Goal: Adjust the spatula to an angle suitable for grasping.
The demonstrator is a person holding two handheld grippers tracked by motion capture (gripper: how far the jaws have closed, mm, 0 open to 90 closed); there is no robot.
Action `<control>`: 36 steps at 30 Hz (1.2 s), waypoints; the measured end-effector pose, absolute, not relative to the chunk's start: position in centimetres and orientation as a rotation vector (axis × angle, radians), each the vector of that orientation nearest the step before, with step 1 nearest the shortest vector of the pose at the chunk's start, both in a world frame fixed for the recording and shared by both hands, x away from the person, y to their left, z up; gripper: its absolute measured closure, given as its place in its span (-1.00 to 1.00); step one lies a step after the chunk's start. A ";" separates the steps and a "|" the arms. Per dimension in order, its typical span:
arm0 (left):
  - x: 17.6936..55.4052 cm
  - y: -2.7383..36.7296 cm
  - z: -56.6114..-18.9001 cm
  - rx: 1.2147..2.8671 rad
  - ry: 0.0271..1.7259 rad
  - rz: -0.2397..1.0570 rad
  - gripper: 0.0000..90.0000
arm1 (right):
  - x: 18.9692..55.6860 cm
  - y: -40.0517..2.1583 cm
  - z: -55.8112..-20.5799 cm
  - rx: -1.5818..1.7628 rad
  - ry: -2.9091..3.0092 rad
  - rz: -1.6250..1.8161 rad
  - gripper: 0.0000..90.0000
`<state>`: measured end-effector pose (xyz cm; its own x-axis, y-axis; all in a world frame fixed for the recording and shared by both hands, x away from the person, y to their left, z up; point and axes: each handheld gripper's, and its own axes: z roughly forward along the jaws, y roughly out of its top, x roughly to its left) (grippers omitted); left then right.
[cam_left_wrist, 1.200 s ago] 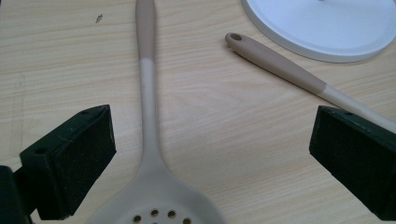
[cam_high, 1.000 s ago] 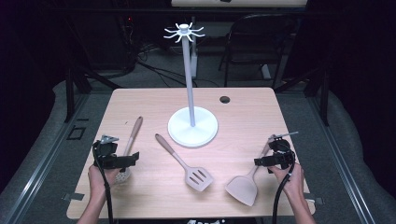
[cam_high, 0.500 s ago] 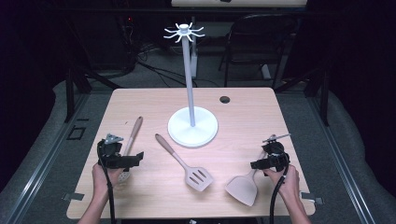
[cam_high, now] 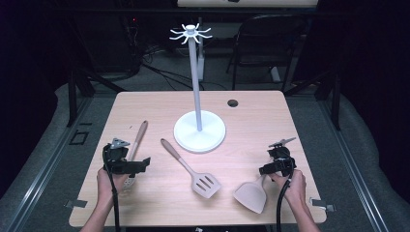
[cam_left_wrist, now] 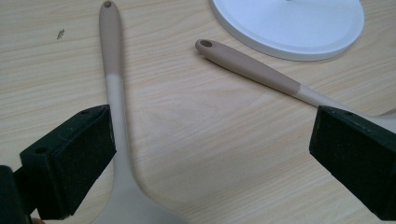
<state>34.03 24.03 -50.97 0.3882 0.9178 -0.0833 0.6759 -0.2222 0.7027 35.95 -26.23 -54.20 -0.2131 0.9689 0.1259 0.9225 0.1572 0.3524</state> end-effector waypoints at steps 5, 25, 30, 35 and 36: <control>34.0 24.1 -51.0 1.993 1.380 0.472 -1.00 | 36.3 -25.8 -54.4 1.878 2.307 0.500 -0.07; 34.0 23.8 -51.1 2.021 1.388 0.489 -1.00 | 38.2 -24.3 -54.5 1.816 2.382 0.515 0.36; 34.0 23.9 -51.1 2.023 1.383 0.484 -0.99 | 38.1 -23.7 -54.3 1.788 2.415 0.526 0.46; 34.0 23.9 -51.0 2.026 1.378 0.479 -0.99 | 37.9 -22.8 -54.3 1.746 2.449 0.525 0.54; 34.0 23.9 -51.0 2.027 1.378 0.478 -0.99 | 37.9 -22.6 -54.3 1.726 2.456 0.508 0.56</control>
<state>34.01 23.93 -51.05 0.3861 0.9210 -0.0517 0.6908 -0.2515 0.6779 37.86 -22.57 -54.31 -0.3539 0.9288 0.1101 0.8963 0.3032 0.3236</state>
